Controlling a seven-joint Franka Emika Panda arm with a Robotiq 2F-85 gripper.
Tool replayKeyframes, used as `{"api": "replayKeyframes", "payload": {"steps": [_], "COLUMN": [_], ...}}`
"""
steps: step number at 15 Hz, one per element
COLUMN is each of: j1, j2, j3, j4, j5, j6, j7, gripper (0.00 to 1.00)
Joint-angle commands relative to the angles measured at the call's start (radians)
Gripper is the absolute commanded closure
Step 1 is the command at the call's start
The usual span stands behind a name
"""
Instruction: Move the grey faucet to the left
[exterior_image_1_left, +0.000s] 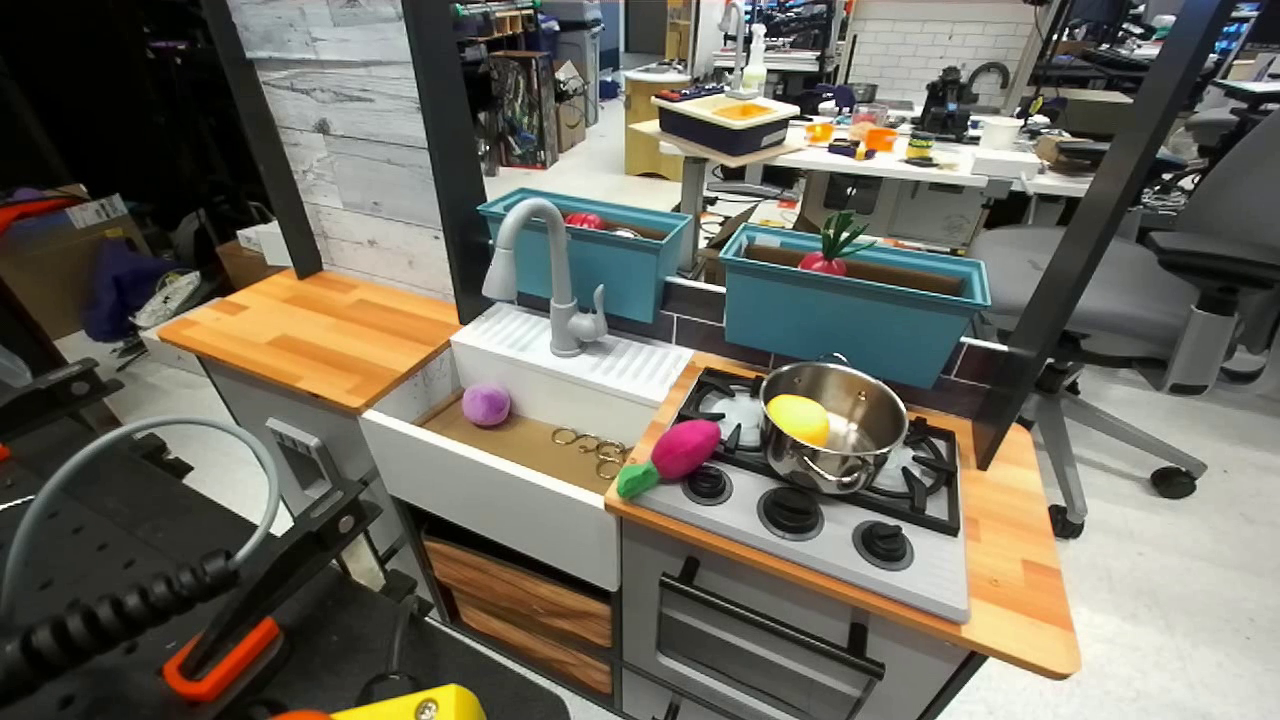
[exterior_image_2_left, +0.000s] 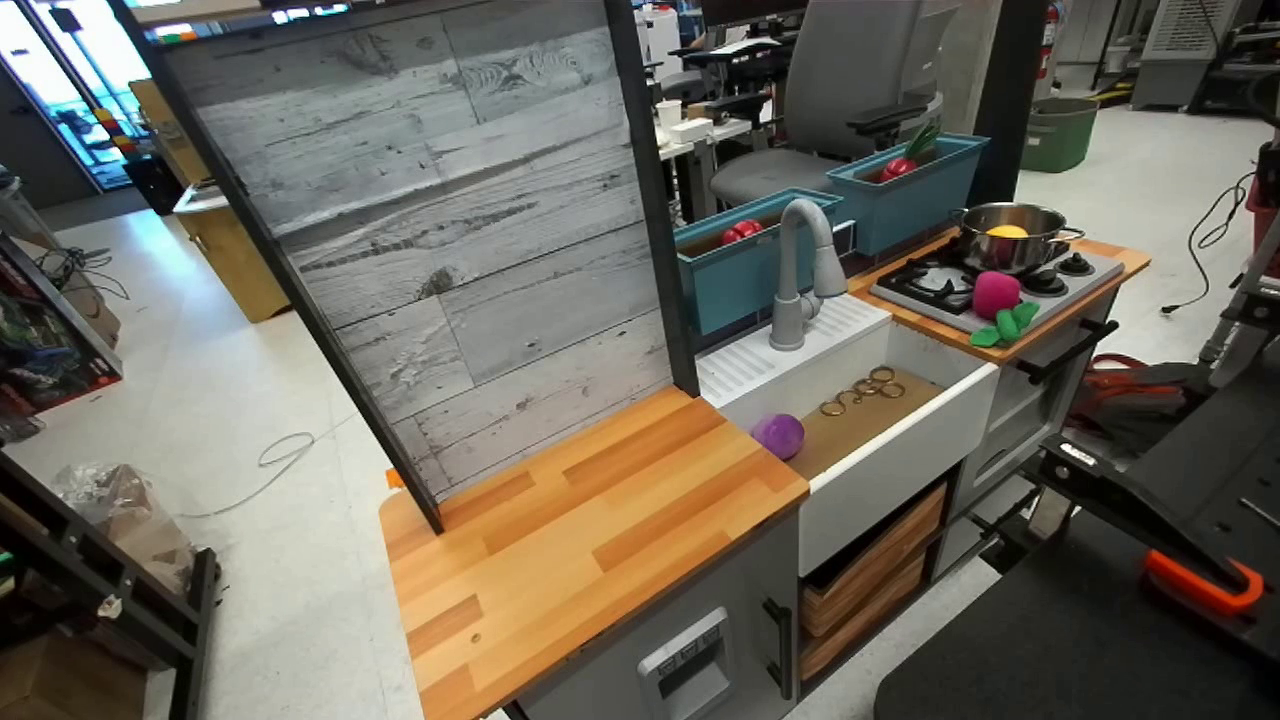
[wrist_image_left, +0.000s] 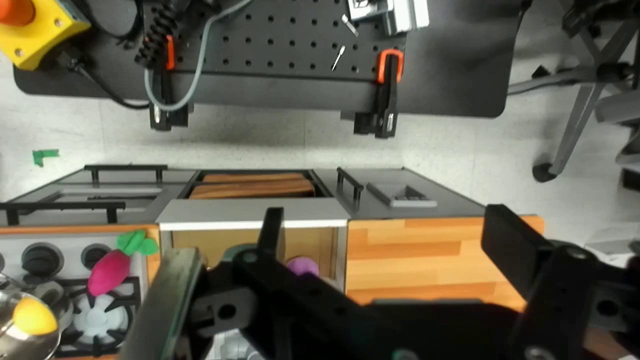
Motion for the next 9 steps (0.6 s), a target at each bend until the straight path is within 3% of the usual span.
{"api": "replayKeyframes", "payload": {"steps": [1, 6, 9], "j1": [-0.021, -0.03, -0.036], "j2": [0.113, 0.34, 0.499], "j3": [0.031, 0.043, 0.046], "j4": [-0.03, -0.039, -0.002], "j5": [-0.044, -0.136, -0.197], "j6": [0.27, 0.661, 0.836], "j7": [0.014, 0.093, 0.157], "gripper": [0.0, 0.0, 0.0]}}
